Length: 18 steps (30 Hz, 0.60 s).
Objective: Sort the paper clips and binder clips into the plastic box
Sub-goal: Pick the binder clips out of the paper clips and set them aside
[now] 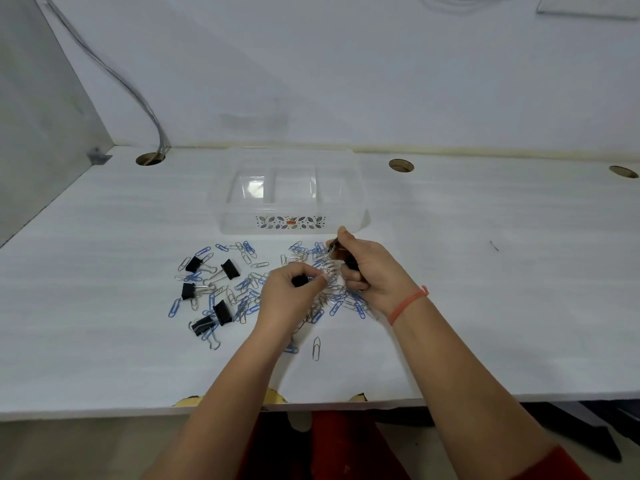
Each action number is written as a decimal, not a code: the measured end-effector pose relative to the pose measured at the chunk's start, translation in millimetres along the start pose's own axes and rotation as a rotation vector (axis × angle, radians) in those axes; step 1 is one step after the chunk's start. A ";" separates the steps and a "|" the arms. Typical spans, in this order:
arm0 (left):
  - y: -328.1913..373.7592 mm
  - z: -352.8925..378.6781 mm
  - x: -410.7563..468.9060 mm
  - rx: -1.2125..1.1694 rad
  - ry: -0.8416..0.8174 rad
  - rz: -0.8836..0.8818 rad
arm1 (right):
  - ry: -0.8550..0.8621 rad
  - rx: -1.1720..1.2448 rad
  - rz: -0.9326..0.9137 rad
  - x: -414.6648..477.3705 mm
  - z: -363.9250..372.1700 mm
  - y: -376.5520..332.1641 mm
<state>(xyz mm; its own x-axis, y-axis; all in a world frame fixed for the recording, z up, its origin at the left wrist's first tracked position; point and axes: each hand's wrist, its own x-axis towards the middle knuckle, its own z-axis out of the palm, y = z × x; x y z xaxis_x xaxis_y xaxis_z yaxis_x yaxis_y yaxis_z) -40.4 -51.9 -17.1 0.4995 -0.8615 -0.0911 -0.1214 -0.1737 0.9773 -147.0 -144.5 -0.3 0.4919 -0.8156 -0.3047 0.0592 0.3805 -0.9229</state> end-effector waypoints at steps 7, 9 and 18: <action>4.5 -3.2 0.2 -0.078 0.036 -0.060 | -0.072 0.524 0.142 -10.9 -10.3 3.3; 10.7 0.0 -2.8 -0.176 -0.001 -0.131 | -0.083 0.645 0.142 -18.3 -16.0 3.3; 21.2 59.3 -44.1 -0.720 -0.195 -0.424 | 0.463 0.399 -0.103 -79.8 -36.4 24.3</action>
<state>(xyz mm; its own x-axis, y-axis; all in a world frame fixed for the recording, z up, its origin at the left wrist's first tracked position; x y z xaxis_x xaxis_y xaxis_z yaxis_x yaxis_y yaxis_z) -115.8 -45.9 -3.7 0.2148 -0.8703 -0.4432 0.6494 -0.2116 0.7304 -216.5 -86.1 -6.9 0.0432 -0.9274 -0.3715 0.4503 0.3500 -0.8214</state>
